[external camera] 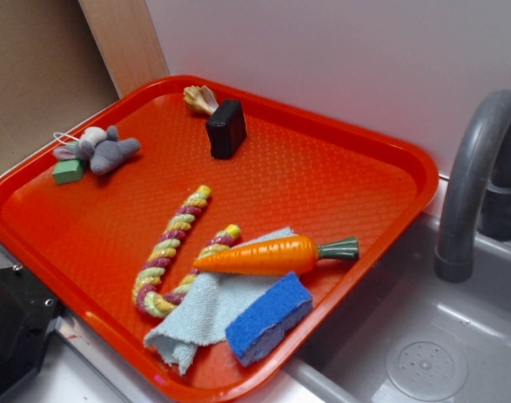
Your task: Grab the black box.
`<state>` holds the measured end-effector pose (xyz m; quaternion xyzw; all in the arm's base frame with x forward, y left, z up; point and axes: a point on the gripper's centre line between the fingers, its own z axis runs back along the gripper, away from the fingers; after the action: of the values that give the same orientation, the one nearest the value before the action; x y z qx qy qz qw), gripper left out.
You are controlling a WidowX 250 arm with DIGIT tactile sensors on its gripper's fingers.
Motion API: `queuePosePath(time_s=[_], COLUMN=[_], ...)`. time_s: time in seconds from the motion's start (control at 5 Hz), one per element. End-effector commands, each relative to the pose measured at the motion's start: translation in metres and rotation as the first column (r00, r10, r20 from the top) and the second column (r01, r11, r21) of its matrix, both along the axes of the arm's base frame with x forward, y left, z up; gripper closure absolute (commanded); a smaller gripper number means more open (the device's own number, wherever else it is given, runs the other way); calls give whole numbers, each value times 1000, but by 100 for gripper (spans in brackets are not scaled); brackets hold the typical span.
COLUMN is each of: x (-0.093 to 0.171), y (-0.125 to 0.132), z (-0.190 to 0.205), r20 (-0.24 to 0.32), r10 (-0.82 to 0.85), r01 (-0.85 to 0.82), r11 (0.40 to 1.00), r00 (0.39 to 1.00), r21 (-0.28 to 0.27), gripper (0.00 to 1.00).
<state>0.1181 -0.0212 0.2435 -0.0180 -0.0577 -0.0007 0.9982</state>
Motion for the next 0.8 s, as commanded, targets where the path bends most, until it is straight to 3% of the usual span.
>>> queuePosePath(time_s=[0.0,0.2,0.4,0.6], x=[0,48,94,115], y=[0,23,31,52], z=[0,-32,-51,-76], r20=[0,48,101,140], r10=[0,133,257,379], r01=[0,-128,-248,-370], r11=[1000,988,964,925], r00=[1000,990,961,915], r21=[0,-87,-96,-83], gripper=[0,0,0,0])
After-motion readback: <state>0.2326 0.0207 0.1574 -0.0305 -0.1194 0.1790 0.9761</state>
